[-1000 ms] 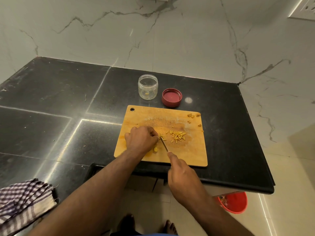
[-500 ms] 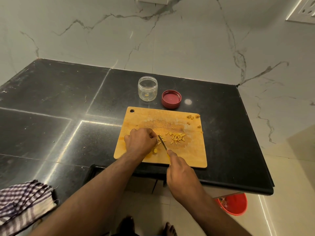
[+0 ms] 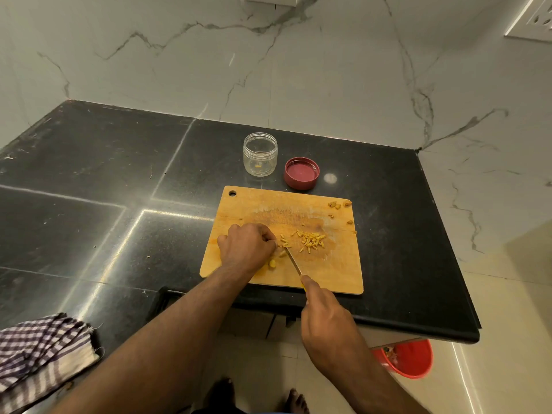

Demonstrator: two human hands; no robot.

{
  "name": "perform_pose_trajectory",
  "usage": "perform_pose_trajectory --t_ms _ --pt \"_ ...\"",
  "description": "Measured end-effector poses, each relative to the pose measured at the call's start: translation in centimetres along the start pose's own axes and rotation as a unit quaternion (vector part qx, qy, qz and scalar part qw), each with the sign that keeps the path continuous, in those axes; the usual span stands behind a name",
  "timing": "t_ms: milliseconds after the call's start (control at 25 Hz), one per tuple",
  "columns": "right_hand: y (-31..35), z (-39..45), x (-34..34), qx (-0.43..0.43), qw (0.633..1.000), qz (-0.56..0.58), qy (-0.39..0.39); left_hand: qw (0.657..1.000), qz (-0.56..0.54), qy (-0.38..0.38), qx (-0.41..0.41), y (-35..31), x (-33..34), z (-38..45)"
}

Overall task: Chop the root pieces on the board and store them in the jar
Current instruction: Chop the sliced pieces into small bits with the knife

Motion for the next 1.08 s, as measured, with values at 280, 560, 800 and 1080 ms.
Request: perform_pose_trajectory --t_ms 280,560,800,1080 --pt "0.9 2.5 -0.3 0.002 1.000 0.017 -0.002 1.000 0.012 0.004 -0.003 0.0 0.0 -0.1" --pt "1.0 3.8 -0.4 0.004 1.000 0.013 0.023 1.000 0.007 0.007 -0.006 -0.1 -0.1 0.0" --pt "0.3 1.2 -0.4 0.011 0.999 0.029 0.025 1.000 -0.001 0.005 -0.008 0.0 0.0 0.1" --pt "0.6 2.5 -0.7 -0.004 0.999 0.037 -0.002 1.000 0.003 0.002 -0.004 0.0 -0.1 -0.1"
Point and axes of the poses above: each hand's wrist, its own z-axis towards the middle knuckle, its own x-axis out of the palm, y = z × x, the point moved 2 cm from there along z, towards the middle knuckle, and after that the axes turned 11 degrees about y, right-handed, at the moved point
